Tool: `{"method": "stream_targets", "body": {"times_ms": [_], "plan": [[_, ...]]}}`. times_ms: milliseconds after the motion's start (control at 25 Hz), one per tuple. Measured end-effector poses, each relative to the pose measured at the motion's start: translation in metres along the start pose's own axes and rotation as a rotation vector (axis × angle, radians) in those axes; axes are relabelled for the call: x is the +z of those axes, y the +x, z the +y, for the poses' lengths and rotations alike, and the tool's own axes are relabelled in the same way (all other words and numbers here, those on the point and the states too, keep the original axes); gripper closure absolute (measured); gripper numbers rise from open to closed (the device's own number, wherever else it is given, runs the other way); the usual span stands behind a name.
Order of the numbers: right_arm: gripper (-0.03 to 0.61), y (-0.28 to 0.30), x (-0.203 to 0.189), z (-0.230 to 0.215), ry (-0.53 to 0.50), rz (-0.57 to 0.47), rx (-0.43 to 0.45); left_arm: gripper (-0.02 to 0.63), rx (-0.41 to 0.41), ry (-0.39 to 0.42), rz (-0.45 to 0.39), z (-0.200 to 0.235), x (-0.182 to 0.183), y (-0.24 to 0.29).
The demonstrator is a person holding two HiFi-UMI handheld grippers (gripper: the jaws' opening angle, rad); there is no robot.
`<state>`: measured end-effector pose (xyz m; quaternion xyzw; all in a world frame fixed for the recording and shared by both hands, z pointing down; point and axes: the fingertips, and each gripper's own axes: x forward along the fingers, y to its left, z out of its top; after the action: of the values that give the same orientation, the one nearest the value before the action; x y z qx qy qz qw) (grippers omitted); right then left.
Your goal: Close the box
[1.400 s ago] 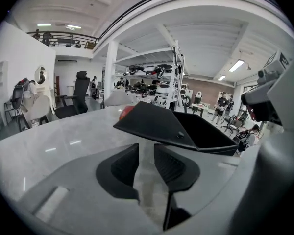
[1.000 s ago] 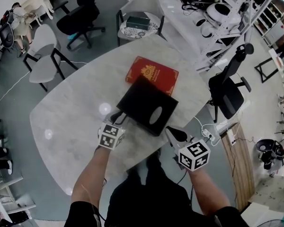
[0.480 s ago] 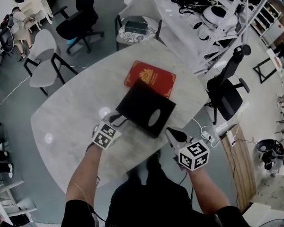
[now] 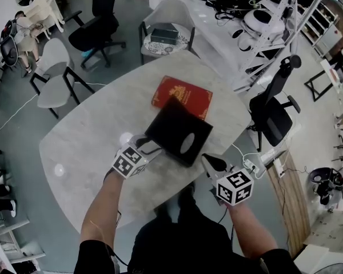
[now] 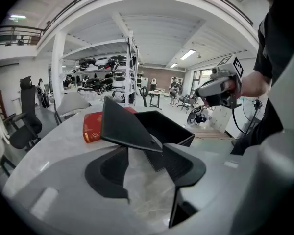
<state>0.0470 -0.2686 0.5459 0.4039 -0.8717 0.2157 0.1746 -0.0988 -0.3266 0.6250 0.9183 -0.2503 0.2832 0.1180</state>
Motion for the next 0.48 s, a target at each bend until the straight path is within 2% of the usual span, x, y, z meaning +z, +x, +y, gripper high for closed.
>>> {"method": "stream_targets", "body": {"times_ms": [200,360,480], "plan": [[0.577,-0.005,-0.002,0.005,0.003,0.001,-0.01,0.408,0.031,-0.054,-0.066,0.002,0.013,-0.004],[0.577,-0.01,0.0,0.008,0.004,-0.012,-0.029,0.503,0.103,-0.128,-0.141,0.011,0.025,-0.013],[0.577,-0.018,0.003,0.012,0.008,-0.03,-0.049,0.523,0.142,-0.163,-0.172,0.01,0.031,-0.018]]}}
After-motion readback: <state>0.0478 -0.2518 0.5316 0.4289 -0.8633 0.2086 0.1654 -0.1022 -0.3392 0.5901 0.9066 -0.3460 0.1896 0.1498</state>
